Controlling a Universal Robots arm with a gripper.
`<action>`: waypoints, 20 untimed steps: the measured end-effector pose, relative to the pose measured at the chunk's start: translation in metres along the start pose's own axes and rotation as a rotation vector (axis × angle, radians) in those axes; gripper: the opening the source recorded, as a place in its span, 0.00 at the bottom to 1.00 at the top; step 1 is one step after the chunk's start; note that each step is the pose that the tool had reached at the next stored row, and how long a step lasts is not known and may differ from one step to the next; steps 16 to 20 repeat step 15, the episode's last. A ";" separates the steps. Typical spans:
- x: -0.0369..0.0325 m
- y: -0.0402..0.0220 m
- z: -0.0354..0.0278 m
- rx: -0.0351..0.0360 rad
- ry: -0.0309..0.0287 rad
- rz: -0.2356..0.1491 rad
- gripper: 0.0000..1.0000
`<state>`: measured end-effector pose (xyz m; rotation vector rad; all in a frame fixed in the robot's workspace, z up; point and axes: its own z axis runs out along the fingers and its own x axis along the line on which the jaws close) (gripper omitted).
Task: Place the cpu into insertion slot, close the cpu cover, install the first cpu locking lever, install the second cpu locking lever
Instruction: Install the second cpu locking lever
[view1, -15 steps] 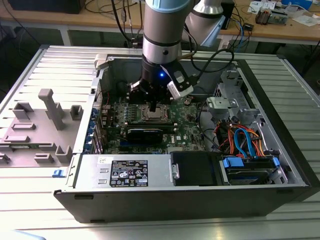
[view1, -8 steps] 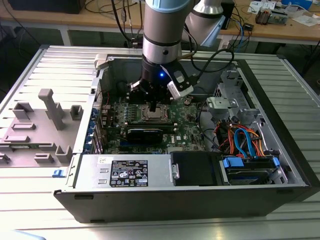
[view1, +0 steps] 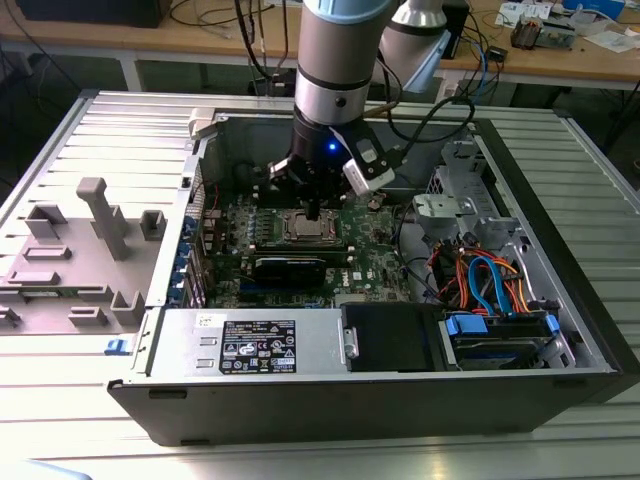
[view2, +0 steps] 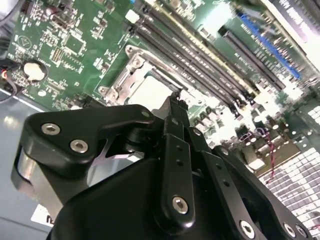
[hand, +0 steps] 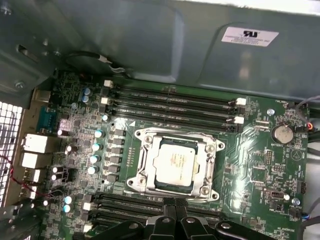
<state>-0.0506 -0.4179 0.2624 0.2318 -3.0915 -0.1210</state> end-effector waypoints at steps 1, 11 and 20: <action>-0.0019 0.0017 -0.0014 -0.0001 0.0002 0.000 0.11; -0.0063 0.0052 -0.0110 -0.0002 0.0008 0.000 0.11; -0.0063 0.0052 -0.0112 -0.0001 0.0008 0.000 0.11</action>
